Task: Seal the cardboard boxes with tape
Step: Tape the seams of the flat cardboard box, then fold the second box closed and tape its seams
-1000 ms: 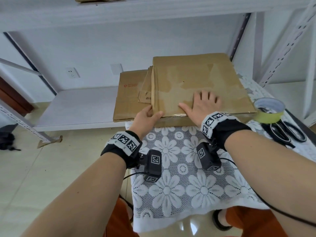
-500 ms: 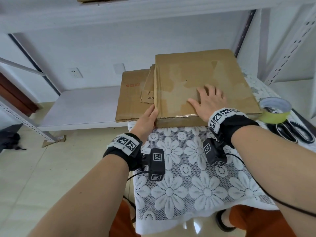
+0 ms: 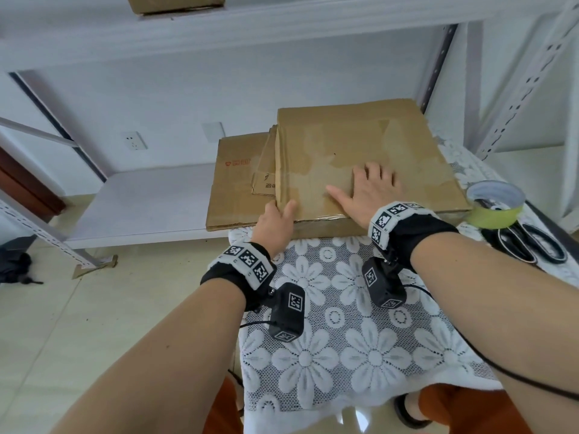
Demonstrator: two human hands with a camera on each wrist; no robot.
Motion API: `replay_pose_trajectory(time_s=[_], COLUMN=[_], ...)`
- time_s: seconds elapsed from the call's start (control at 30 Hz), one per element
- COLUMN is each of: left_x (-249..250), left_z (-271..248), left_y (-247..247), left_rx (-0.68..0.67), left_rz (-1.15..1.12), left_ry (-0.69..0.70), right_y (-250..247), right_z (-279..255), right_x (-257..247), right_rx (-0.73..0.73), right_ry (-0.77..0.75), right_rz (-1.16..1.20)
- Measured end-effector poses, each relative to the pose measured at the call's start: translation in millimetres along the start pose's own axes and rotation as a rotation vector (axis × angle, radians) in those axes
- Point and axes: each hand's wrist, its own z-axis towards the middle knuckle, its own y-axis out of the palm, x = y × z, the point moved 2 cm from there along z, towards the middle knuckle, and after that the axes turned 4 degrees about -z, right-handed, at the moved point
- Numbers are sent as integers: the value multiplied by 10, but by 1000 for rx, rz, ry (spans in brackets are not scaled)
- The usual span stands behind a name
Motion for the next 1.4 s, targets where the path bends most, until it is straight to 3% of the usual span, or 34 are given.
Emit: replay_pose_trajectory(time_s=[0.2,0.4,0.47,0.6,0.77,0.87,1.0,1.13,1.17,1.23,1.3,1.33,1.4], left_x=[19,26,26,96,244,269,198,127,137,176,246,283,375], left_z=[99,108,106,3,-174,-237,-286,-303,-299,-292,-297,-292,-296], left_y=[-31,-21,-31,49,162,-49,-487,-709,-717,-718,-702,-686,-616], left_rx=[-42,-108,-151,-296,-246,-244,-265,-244,-255,-277,-335,-368,-382], left_rz=[2,8,-69,-509,-638,-661,-732,-793,-779,-747,-728,-729,-703], left_ry=[-81,-102,-127,-256,-225,-182,-130,-109,-101,-98,-105,-110,-93], right_y=[63,31,7,-103,-179,-246,-360,-570,-604,-617,-587,-584,-515], right_z=[-52,-106,-132,-202,-363,-391,-400,-453,-450,-439,-492,-532,-571], right_x=[-409,-197,-76,114,-225,-175,282,811,917,1068,1207,1275,1445], right_rx=[44,79,105,144,174,210,275,460,426,148,-201,-294,-318], right_ry=[-123,-332,-308,-83,-339,-355,-204,245,378,541,556,540,551], right_rz=[-3,111,193,101,219,266,305,391,553,993,1350,1452,1494])
